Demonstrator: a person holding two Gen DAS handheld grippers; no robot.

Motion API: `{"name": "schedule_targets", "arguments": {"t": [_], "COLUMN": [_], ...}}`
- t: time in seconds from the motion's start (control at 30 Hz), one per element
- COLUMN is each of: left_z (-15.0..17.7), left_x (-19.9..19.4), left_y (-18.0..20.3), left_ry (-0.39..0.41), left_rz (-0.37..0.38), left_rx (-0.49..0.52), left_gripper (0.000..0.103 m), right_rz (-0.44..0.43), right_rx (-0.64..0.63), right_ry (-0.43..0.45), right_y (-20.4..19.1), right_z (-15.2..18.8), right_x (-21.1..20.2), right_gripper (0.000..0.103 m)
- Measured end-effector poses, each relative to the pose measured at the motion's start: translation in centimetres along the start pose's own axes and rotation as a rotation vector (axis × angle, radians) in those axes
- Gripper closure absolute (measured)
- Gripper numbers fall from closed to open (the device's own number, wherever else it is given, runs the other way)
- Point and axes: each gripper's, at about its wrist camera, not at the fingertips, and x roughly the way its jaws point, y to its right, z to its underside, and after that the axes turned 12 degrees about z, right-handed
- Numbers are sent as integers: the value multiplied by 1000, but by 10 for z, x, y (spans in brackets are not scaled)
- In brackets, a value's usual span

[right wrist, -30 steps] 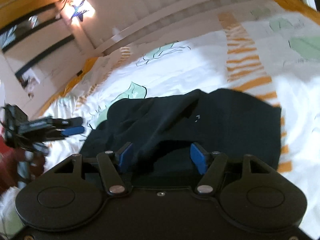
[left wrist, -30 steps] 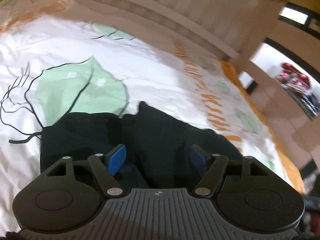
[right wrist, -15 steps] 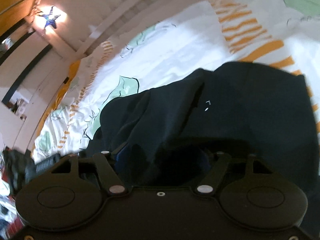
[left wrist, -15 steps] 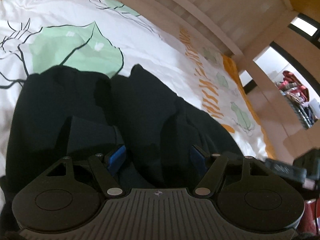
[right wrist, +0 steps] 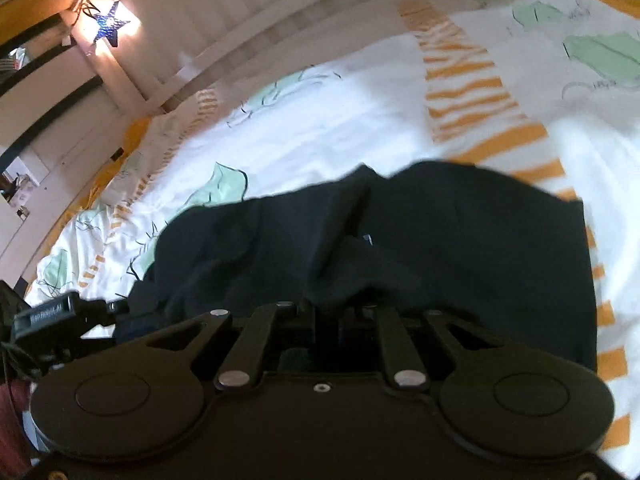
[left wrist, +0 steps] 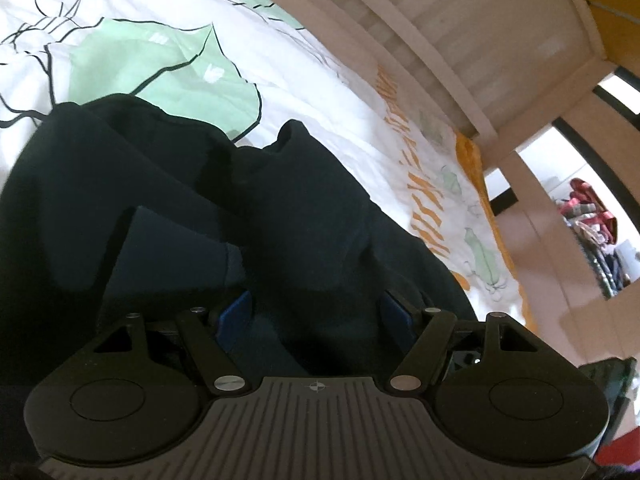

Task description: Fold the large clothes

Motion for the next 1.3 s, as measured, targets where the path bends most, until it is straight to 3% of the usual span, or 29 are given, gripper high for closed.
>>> {"name": "schedule_targets", "arguments": {"t": [0.07,0.13,0.2,0.33,0.43,0.57,0.63,0.7,0.77,0.83,0.9,1.03,1.1,1.13,1.17,1.3], "left_z": [-1,-2,-3,-16,-29,-31,-22,-10,6,18,25,19,13,8,5,-8], "left_x": [5,4,2,-15,-29,-51,-55,-53,-47,-42,-42,-44,-44,-42,-41,-32], "left_y": [-1,2,9,37,54,65,55,41,23,8,-3,-8,-6,-4,-2,-7], "left_ry": [4,44,68,81,92,97,68,15,-50,-103,-117,-72,-43,-27,-14,18], "left_rz": [17,27,3,44,92,132,124,58,-7,-17,-14,46,63,62,59,66], "left_rx": [-2,10,29,120,128,167,155,186,202,167,133,90,85,85,84,1], "left_gripper": [39,99,99,99,99,99,99,99,98,96,90,66,53,43,39,34], "right_rz": [1,0,4,5,-38,-196,-229,-201,-101,-45,-62,-51,-34,-38,-44,-34], "right_rx": [7,6,3,-44,-91,-42,-3,-9,-53,-70,-31,-33,-54,-50,-39,-3], "right_ry": [-2,-7,-12,-14,22,131,118,54,-30,-83,-70,-65,-64,-64,-66,-75], "right_y": [1,1,-1,-15,-29,-35,-27,-21,-17,-11,-5,-8,-10,-10,-11,-10], "right_z": [2,3,0,-13,-31,-49,-42,-27,-5,16,26,16,14,13,12,9], "right_x": [0,-1,0,-1,-6,-31,-34,-26,-13,-5,-6,-8,-7,-6,-5,-4], "right_gripper": [80,80,80,80,80,80,80,80,80,78,77,74,50,46,40,34]}}
